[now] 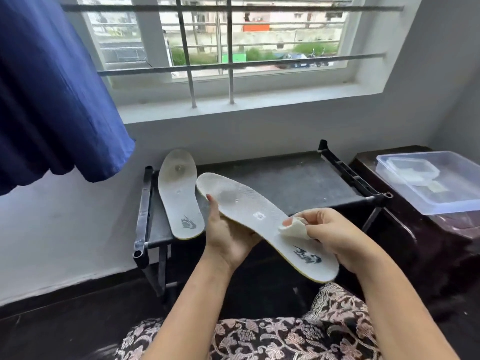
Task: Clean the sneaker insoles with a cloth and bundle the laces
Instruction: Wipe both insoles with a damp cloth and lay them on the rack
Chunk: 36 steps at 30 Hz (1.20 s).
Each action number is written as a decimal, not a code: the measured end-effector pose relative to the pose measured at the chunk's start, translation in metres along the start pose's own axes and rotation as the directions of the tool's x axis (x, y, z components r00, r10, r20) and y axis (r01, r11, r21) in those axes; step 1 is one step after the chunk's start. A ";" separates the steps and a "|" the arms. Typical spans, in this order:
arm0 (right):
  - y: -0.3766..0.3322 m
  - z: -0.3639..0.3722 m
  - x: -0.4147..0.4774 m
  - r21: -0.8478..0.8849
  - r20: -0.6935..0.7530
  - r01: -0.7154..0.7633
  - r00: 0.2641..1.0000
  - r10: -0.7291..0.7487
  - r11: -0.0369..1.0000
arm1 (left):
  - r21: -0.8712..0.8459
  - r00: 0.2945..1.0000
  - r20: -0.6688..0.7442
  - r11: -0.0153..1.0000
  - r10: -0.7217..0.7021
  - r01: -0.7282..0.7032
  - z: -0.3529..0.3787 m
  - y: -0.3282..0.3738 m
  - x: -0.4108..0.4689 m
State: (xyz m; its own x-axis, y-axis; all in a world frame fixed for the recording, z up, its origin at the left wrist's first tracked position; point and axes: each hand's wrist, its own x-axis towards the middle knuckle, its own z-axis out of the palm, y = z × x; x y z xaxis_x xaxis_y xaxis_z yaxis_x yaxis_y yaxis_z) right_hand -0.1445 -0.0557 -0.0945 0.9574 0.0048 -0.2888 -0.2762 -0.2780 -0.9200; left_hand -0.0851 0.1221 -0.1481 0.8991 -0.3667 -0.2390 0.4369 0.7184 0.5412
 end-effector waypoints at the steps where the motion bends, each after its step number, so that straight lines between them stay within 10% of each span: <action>1: 0.001 -0.002 0.002 -0.031 0.003 0.001 1.000 -0.001 1.000 | -0.020 1.000 0.006 1.000 0.007 -0.007 -0.004 0.002 0.002; 10: 0.003 -0.020 0.030 -0.468 -0.133 -0.077 0.991 0.016 0.880 | -0.063 0.999 0.027 0.997 -0.035 0.036 -0.026 0.008 0.006; 21: -0.015 -0.009 0.066 -0.840 -0.352 -0.125 0.866 -0.355 0.528 | -0.053 0.998 0.028 0.997 0.061 -0.060 -0.019 0.010 0.006; 28: -0.001 0.011 0.075 -0.790 -0.462 0.102 0.550 -0.696 0.604 | -0.085 0.989 0.010 0.986 0.144 -0.143 -0.007 -0.011 0.006; 36: -0.010 0.056 0.070 -0.412 -0.437 0.404 0.699 -0.567 0.817 | -0.056 0.992 0.086 0.994 0.094 -0.089 0.004 -0.035 0.005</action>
State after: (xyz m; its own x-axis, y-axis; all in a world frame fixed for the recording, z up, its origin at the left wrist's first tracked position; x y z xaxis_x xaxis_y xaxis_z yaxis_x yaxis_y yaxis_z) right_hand -0.0800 0.0016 -0.1207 0.8624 -0.2588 0.4351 0.1966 -0.6208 -0.7589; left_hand -0.0964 0.0932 -0.1652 0.9305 -0.3473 -0.1166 0.3557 0.7802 0.5146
